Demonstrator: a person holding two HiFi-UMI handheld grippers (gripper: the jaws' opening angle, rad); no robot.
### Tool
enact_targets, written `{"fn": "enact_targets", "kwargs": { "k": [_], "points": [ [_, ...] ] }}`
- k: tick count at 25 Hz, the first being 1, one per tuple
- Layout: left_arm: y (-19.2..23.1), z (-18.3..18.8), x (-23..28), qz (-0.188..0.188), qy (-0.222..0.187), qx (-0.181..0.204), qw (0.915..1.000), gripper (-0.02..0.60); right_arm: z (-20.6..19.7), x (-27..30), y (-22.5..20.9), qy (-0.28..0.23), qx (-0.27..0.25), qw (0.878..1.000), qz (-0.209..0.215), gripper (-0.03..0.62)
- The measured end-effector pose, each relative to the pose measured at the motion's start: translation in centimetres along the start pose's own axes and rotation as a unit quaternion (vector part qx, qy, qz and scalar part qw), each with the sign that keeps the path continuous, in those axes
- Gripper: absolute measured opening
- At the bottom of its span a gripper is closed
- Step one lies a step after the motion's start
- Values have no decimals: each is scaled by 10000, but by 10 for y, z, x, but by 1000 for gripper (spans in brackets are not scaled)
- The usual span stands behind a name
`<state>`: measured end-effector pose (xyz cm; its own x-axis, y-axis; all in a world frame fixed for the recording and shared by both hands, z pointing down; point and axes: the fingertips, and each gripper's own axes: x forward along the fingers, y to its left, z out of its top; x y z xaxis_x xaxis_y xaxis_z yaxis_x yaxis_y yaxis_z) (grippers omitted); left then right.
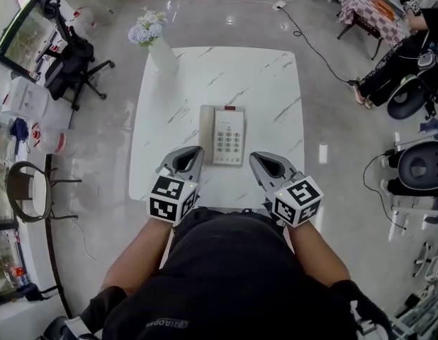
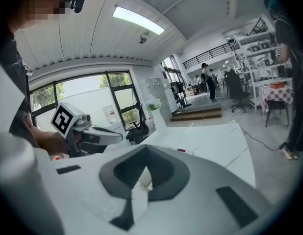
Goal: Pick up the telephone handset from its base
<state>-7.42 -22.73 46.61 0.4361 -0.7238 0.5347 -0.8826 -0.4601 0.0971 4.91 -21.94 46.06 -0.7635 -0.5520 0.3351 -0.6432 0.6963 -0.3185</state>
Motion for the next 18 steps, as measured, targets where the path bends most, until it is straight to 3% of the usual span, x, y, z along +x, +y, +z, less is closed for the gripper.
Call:
{"fn": "enact_targets", "kwargs": {
  "k": [6,12,18],
  "points": [
    [10,1,1,-228,-48,96,9997,15,-7,5,9,53,51,9997,-222,2],
    [19,-4,3,-187,-1,86,9998,204,-7,8,14,60,4,9995,-318,2],
    [24,-6,3,-178,-5,90,9998,214,-9,10,16,52,4,9994,-356,2]
  ]
}}
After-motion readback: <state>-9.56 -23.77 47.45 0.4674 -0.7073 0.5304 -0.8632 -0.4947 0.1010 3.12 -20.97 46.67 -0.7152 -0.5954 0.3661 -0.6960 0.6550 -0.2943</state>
